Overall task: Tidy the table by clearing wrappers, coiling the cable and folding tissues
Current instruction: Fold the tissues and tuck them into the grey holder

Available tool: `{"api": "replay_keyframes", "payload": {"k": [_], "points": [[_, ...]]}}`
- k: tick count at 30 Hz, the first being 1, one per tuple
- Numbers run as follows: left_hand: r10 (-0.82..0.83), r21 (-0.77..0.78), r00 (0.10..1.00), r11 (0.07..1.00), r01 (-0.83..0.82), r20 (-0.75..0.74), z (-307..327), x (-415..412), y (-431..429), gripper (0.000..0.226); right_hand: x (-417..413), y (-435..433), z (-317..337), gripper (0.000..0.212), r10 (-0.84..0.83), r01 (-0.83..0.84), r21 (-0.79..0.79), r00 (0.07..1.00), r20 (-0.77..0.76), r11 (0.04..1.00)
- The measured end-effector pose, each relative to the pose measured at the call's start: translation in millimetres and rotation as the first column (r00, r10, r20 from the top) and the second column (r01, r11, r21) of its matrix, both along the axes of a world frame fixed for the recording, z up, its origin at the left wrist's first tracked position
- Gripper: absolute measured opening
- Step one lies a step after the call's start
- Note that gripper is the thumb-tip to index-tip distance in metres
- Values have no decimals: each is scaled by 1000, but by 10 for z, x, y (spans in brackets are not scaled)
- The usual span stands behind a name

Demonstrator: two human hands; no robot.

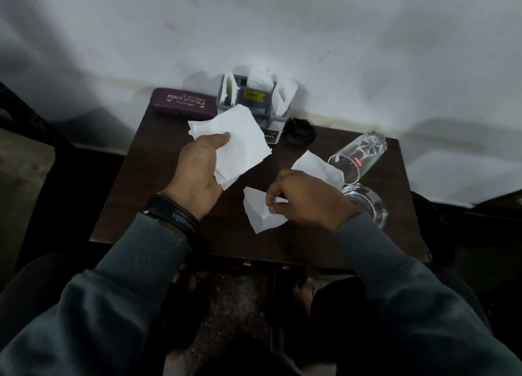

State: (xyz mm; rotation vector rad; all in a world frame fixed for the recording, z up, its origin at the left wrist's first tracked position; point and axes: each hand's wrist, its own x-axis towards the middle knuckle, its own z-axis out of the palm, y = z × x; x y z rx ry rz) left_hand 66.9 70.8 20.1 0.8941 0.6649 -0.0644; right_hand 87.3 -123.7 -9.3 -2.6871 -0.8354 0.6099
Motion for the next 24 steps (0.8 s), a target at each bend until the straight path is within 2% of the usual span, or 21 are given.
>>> {"api": "replay_keyframes", "payload": {"k": [7, 8, 10, 12, 14, 20, 24], "points": [[-6, -4, 1000, 1000, 6, -3, -5, 0, 8, 10, 56, -4, -62, 3, -41, 38, 103, 999, 33, 994], [-4, -3, 1000, 1000, 4, -6, -1, -2, 9, 10, 64, -3, -64, 6, -44, 37, 130, 998, 44, 991], [-3, 0, 1000, 1000, 3, -8, 7, -5, 5, 10, 55, -8, -33, 25, -11, 10, 145, 1000, 5, 989], [-1, 0, 1000, 1000, 1, -8, 12, -4, -1, 9, 14, -4, -7, 41, 67, -64, 85, 997, -42, 994], [5, 3, 1000, 1000, -5, -8, 17, -4, -3, 10, -37, 20, -23, 46, 110, -109, 12, 993, -43, 994], [-3, 7, 1000, 1000, 3, -16, 19, -8, 4, 10, -9, 68, -61, 30, 92, -92, -2, 996, -23, 996], [-9, 7, 1000, 1000, 9, -19, 9, -5, 10, 10, 2, 49, -37, 33, 93, -93, 14, 993, -68, 996]]}}
